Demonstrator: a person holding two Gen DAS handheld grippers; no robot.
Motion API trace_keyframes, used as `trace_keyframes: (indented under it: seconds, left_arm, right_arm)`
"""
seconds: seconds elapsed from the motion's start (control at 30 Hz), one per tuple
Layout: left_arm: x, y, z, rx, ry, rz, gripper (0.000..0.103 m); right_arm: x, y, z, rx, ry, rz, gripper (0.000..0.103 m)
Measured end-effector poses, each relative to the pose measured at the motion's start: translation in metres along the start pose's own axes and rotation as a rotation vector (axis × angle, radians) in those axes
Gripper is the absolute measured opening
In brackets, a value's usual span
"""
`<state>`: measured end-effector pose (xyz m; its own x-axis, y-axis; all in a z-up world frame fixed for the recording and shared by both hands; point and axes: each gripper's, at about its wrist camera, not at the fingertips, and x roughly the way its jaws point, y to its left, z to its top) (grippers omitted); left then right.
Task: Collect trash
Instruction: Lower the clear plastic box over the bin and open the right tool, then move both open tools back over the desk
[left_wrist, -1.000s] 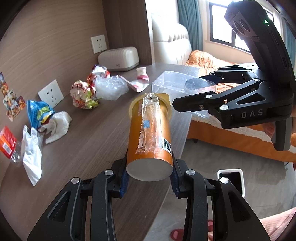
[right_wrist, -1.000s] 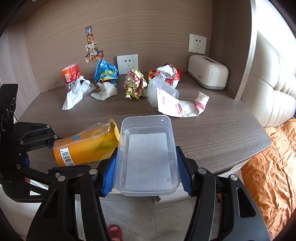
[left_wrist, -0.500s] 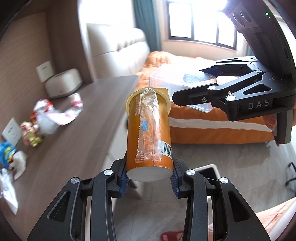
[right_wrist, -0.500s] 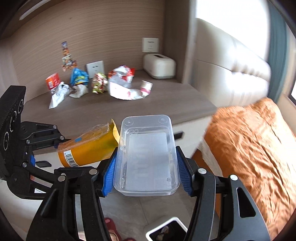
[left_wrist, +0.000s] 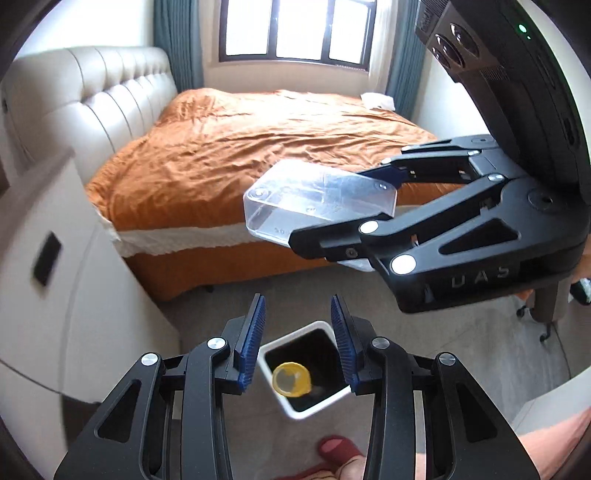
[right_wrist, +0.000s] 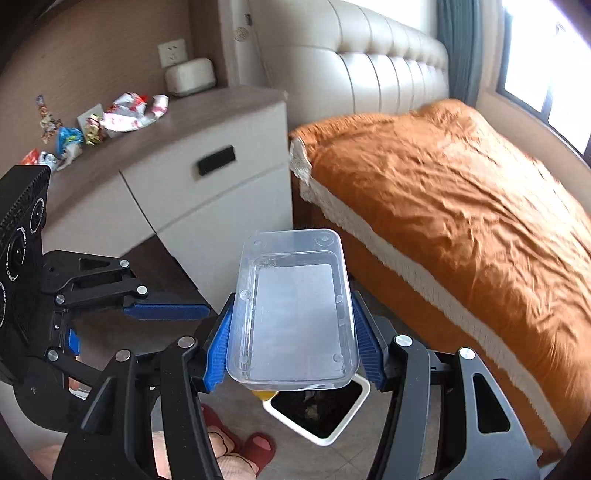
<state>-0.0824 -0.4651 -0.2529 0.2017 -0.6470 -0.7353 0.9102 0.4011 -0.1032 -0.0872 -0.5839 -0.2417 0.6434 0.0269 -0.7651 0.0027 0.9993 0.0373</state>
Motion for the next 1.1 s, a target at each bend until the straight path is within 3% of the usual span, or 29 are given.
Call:
trace_keyframes:
  seconds: [0.03,0.07,0.1,0.13,0.2,0.23,0.37,0.47,0.73,1.1]
  left_arm:
    - [0.032,-0.001,-0.01,-0.015,0.024,-0.016,0.042]
    - [0.062,-0.004,-0.021,-0.013,0.037,-0.022,0.064]
    - [0.084,-0.006,-0.031,-0.016,0.045,-0.016,0.094]
    - [0.109,-0.005,-0.043,-0.021,0.07,-0.022,0.098]
    - [0.149,-0.003,-0.07,-0.028,0.1,-0.031,0.098]
    - [0.166,-0.004,-0.082,-0.024,0.129,-0.033,0.098]
    - [0.209,-0.011,-0.122,0.015,0.215,-0.027,0.098]
    - [0.22,-0.01,-0.136,0.011,0.241,-0.03,0.098]
    - [0.177,-0.001,-0.116,-0.022,0.216,0.013,0.098]
    - [0.03,0.014,-0.023,-0.132,0.107,0.153,0.098]
  right_arm:
    - [0.016,-0.009,-0.013,0.018,0.023,-0.015,0.059]
    - [0.037,-0.021,-0.032,0.033,0.052,-0.041,0.059]
    - [0.056,-0.031,-0.049,0.046,0.079,-0.047,0.059]
    - [0.075,-0.04,-0.067,0.062,0.11,-0.052,0.059]
    - [0.113,-0.054,-0.102,0.097,0.161,-0.053,0.075]
    - [0.13,-0.059,-0.117,0.111,0.193,-0.044,0.096]
    - [0.174,-0.066,-0.166,0.121,0.227,-0.048,0.099]
    - [0.188,-0.068,-0.176,0.136,0.242,-0.045,0.098]
    - [0.153,-0.064,-0.138,0.146,0.193,-0.037,0.099]
    - [0.047,-0.037,-0.043,0.125,0.058,0.009,0.099]
